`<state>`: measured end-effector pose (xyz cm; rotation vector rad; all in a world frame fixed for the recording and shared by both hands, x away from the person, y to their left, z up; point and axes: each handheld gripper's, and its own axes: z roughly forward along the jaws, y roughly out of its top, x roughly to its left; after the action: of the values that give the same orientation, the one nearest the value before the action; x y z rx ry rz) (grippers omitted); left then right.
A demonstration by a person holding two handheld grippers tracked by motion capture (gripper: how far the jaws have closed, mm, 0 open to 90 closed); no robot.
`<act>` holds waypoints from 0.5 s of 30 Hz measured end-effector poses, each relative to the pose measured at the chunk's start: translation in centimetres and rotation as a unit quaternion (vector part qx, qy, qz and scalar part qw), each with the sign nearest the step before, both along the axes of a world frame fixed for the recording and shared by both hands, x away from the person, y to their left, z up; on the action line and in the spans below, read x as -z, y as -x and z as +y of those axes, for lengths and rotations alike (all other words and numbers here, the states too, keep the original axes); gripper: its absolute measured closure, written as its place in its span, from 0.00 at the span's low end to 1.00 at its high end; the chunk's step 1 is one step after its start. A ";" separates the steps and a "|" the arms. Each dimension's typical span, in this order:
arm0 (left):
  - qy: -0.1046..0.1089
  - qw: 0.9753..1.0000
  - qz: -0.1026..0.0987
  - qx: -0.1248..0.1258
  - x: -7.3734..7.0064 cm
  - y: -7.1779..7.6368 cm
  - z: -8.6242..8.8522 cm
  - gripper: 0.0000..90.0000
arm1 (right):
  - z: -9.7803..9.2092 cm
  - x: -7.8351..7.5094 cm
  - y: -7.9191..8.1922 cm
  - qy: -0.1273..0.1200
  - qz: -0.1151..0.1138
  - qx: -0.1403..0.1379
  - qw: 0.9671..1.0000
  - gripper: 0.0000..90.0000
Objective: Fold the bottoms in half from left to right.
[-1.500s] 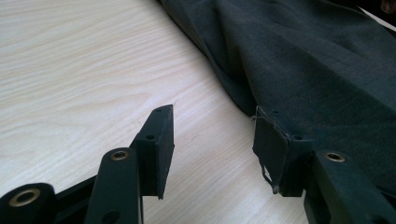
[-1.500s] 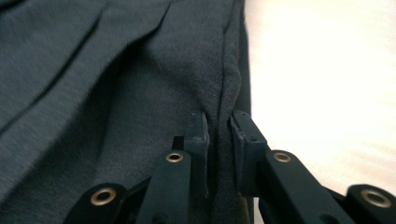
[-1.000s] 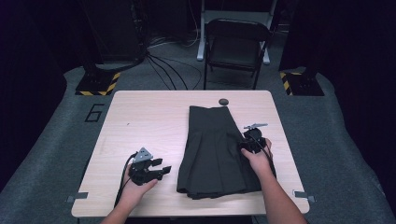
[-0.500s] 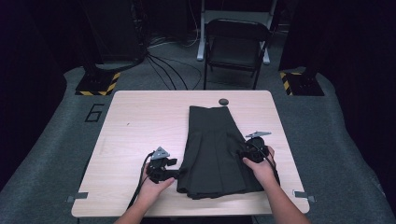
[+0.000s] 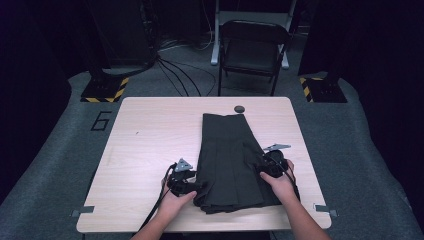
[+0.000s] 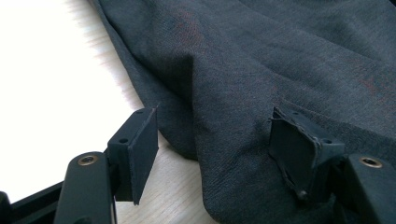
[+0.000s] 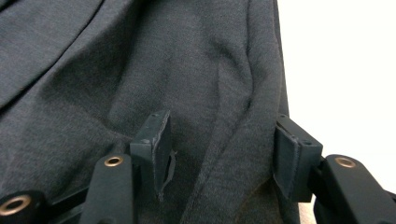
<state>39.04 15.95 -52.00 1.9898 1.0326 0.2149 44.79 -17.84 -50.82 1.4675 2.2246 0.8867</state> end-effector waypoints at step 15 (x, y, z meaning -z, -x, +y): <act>-0.003 1.000 -0.004 0.006 0.6 0.0 -0.6 0.48 | -0.1 0.2 0.1 -0.009 0.003 -0.009 1.000 0.52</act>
<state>39.00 15.36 -52.65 1.9981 1.0160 0.2189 44.69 -17.89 -51.00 1.4626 2.2423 0.9110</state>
